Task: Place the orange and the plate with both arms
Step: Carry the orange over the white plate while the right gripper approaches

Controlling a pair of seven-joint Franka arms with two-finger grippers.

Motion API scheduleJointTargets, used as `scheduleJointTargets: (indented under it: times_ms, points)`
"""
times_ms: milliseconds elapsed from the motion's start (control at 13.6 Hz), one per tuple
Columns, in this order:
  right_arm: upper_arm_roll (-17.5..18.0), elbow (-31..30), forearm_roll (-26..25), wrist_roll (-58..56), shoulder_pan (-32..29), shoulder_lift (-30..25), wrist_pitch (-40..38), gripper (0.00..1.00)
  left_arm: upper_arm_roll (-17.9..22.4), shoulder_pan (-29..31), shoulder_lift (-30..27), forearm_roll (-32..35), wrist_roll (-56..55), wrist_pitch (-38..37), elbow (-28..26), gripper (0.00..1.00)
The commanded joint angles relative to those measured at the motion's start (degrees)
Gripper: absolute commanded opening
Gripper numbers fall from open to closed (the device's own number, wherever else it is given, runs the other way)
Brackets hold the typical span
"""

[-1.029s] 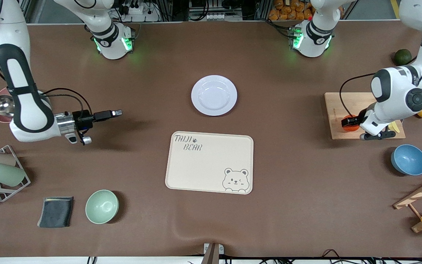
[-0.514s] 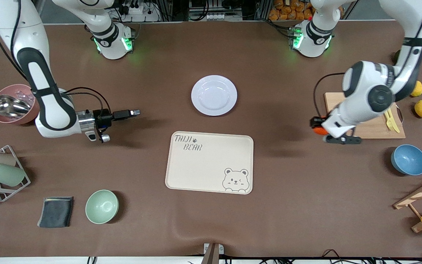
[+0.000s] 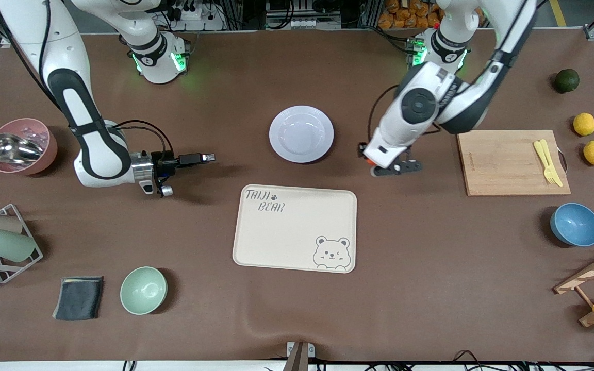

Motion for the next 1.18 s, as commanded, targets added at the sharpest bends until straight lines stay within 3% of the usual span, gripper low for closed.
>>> scheduleJointTargets:
  times_ms: [0,367,735,882,1102]
  points:
    - [-0.18,-1.81,4.43,-2.66,3.02,-0.72,3.26,1.00,0.30,-5.70,4.21,-0.39,-9.25,0.45,3.46,0.29]
    - [-0.09,-1.81,8.48,-2.67,6.45,0.33,5.12,1.00,0.65,-15.11,11.85,0.40,-24.29,9.75,5.22,0.29]
    - [-0.18,-1.99,11.29,-4.51,9.80,0.60,7.66,1.00,4.60,-23.02,17.31,2.95,-29.31,11.43,7.94,0.31]
    - [-0.09,-1.99,12.26,-5.57,10.06,1.22,7.75,1.00,5.66,-24.26,19.59,2.95,-30.64,12.05,8.13,0.41]
    - [-0.18,-3.13,18.75,-11.44,13.21,2.27,9.24,0.98,6.37,-25.84,21.88,4.17,-30.73,15.03,8.04,0.59]
